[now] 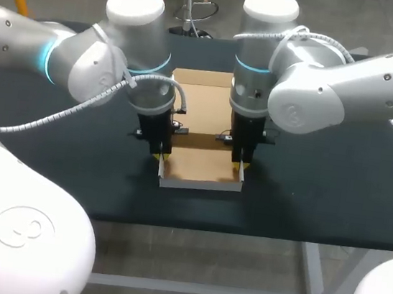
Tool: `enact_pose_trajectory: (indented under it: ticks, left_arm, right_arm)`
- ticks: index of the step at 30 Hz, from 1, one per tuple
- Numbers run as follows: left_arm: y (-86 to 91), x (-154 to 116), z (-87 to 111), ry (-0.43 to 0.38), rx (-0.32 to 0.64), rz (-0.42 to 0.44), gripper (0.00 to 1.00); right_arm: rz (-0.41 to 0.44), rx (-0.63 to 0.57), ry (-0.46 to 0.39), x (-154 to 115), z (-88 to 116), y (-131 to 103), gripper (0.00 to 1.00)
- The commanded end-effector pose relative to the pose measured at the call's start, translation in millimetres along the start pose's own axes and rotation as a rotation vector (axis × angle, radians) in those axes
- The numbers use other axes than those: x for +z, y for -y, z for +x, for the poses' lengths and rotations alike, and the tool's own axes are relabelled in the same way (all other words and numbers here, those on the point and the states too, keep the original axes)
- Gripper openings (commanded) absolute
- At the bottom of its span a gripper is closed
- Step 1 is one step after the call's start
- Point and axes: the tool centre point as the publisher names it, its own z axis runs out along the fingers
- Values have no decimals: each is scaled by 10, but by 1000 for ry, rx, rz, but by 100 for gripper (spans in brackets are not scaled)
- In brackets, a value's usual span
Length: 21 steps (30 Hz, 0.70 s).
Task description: Assemble the packaging by folding the flat box into shape, placing the metal phone stand inside, and closing the box properly
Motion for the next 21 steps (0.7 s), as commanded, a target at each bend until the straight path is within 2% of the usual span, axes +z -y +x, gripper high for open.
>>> enact_pose_trajectory:
  ticks: [1, 7, 8, 10, 11, 12, 21]
  left_arm:
    - [-3, 120, 92, 140, 1, -2, 0]
    - [0, 105, 92, 139, 6, 7, 0]
    - [1, 101, 93, 138, 6, 9, 0]
    - [1, 97, 93, 138, 8, 13, 0]
    - [1, 94, 92, 139, 9, 15, 0]
    - [0, 89, 91, 139, 10, 17, 0]
    - [-5, 40, 67, 137, 15, 45, 0]
  right_arm:
    - [6, -1, 2, 20, 29, -9, 0]
    - [-28, -37, -6, -42, 48, 19, 0]
    - [-38, -50, -16, -62, 52, 28, 7]
    - [-52, -75, -36, -95, 57, 44, 36]
    - [-59, -90, -49, -111, 59, 54, 45]
    - [-66, -105, -63, -126, 59, 63, 100]
    - [-116, -209, -170, -263, -14, 149, 100]
